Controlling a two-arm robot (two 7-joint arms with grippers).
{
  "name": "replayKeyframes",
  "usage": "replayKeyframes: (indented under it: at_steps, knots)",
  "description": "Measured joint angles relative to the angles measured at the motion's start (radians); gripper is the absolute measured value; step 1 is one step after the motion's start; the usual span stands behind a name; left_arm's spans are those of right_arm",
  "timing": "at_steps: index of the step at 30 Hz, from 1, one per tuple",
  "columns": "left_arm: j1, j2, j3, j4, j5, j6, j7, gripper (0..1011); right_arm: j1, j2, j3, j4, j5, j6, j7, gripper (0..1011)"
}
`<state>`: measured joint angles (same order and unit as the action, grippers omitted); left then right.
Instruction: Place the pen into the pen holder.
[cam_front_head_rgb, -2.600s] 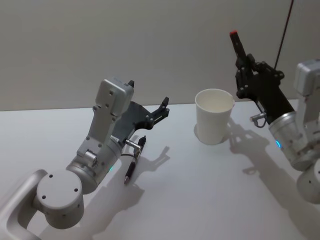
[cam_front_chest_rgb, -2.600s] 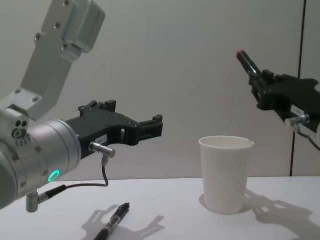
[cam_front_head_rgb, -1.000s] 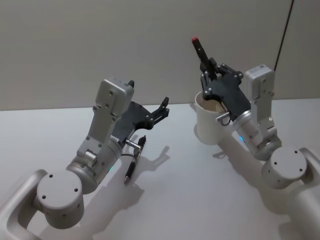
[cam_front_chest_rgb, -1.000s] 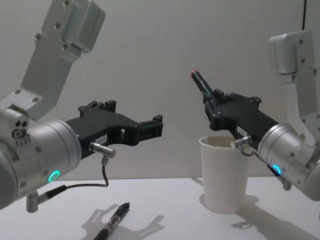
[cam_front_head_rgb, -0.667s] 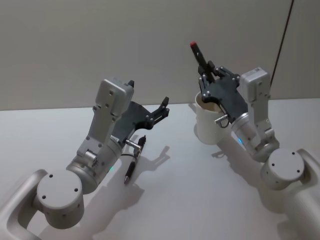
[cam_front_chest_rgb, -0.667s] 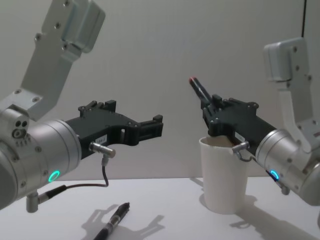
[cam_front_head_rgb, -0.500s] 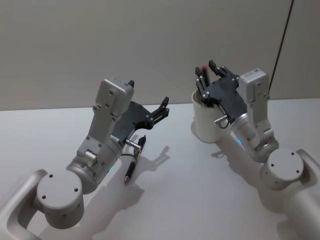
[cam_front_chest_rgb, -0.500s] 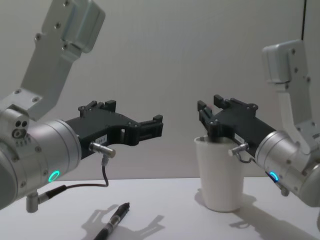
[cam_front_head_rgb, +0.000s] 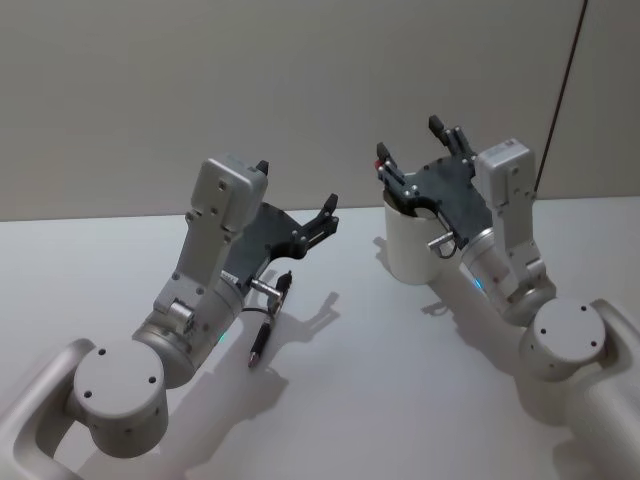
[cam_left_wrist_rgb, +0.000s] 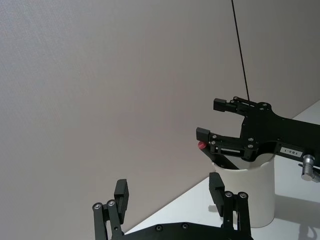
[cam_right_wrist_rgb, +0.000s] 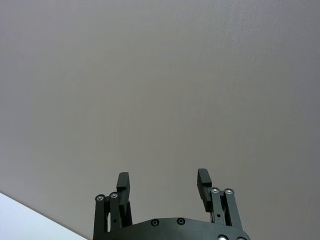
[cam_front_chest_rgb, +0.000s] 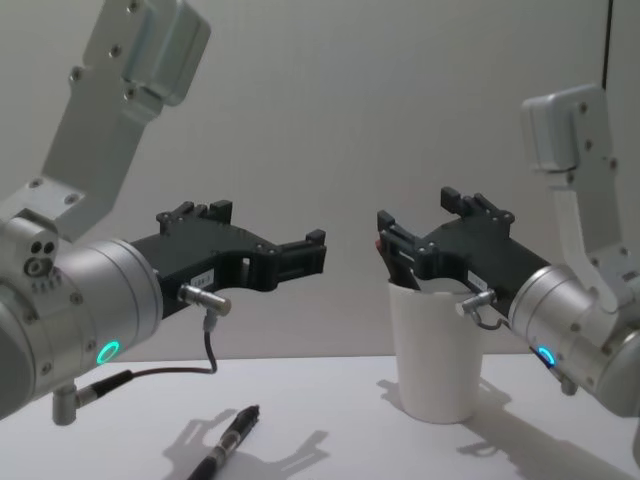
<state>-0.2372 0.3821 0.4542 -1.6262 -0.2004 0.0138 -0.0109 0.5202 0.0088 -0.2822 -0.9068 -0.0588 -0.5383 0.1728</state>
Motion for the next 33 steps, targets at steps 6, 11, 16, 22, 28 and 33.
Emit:
replayKeyframes:
  at_steps: [6, 11, 16, 22, 28, 33]
  knots:
    - [0.000, 0.000, 0.000, 0.000, 0.000, 0.000, 0.000, 1001, -0.003, 0.001, 0.001, -0.008, 0.007, 0.007, 0.002, 968]
    - [0.000, 0.000, 0.000, 0.000, 0.000, 0.000, 0.000, 1001, -0.021, 0.008, 0.004, -0.046, 0.030, 0.034, 0.013, 1001]
    - [0.000, 0.000, 0.000, 0.000, 0.000, 0.000, 0.000, 1001, -0.057, 0.022, 0.010, -0.116, 0.063, 0.079, 0.026, 1001]
    - [0.000, 0.000, 0.000, 0.000, 0.000, 0.000, 0.000, 1001, -0.102, 0.040, 0.016, -0.194, 0.097, 0.128, 0.035, 1001]
    - [0.000, 0.000, 0.000, 0.000, 0.000, 0.000, 0.000, 1001, -0.157, 0.062, 0.023, -0.285, 0.128, 0.178, 0.037, 1001]
    - [0.000, 0.000, 0.000, 0.000, 0.000, 0.000, 0.000, 1001, -0.205, 0.083, 0.029, -0.356, 0.149, 0.218, 0.033, 1001]
